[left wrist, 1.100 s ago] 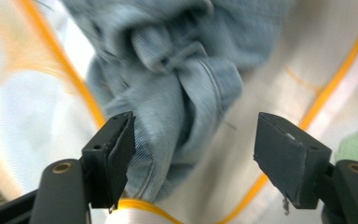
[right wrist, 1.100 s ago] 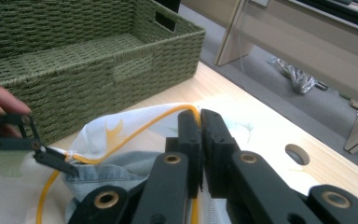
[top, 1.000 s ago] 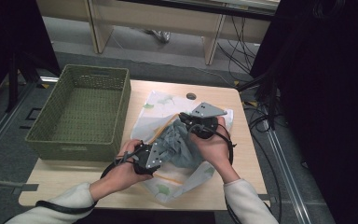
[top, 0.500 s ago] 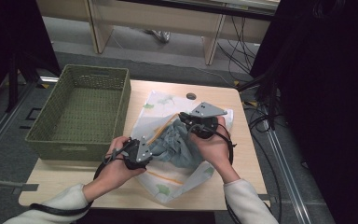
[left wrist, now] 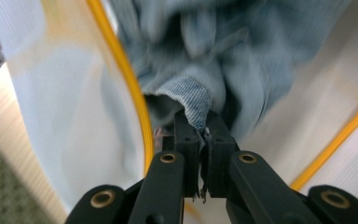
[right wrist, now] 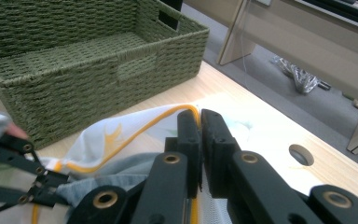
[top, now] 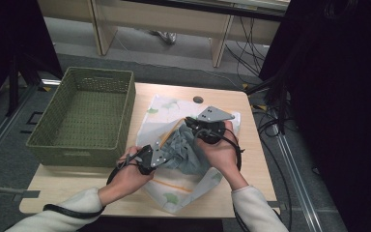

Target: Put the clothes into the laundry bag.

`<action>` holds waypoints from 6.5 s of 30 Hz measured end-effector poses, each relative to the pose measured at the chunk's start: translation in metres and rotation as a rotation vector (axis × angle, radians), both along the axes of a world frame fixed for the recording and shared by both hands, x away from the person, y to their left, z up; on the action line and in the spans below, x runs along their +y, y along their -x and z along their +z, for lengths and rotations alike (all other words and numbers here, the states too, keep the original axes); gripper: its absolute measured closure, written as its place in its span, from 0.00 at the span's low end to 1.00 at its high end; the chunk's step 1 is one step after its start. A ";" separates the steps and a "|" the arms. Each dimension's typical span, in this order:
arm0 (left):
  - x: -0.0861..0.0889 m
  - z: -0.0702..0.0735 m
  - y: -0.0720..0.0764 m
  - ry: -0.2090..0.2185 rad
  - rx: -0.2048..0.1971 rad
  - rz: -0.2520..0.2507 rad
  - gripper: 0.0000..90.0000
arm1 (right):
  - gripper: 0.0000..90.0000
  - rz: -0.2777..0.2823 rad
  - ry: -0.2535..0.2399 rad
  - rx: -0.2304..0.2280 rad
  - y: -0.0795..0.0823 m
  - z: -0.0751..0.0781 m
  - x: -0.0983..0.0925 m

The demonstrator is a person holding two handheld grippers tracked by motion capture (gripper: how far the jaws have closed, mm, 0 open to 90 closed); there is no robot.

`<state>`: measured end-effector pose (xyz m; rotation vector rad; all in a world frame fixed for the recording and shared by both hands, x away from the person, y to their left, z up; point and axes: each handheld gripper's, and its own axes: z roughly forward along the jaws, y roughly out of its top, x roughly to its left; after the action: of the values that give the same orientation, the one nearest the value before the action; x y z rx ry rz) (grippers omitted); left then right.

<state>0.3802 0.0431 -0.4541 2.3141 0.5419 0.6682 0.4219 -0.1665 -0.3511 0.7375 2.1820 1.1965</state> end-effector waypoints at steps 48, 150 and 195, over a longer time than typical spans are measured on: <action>-0.053 -0.012 -0.028 0.039 -0.154 -0.052 0.65 | 0.99 0.000 -0.006 0.015 -0.002 -0.007 0.000; -0.015 -0.038 0.040 -0.331 0.112 -0.384 0.96 | 0.98 0.237 0.508 0.509 0.045 -0.117 -0.033; 0.037 0.003 0.019 0.009 0.076 -0.185 0.45 | 0.58 0.192 0.270 0.413 0.028 -0.098 -0.045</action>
<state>0.3613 0.0803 -0.4509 2.3532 0.3576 0.4907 0.3934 -0.2115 -0.4489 0.7192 2.7417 0.8633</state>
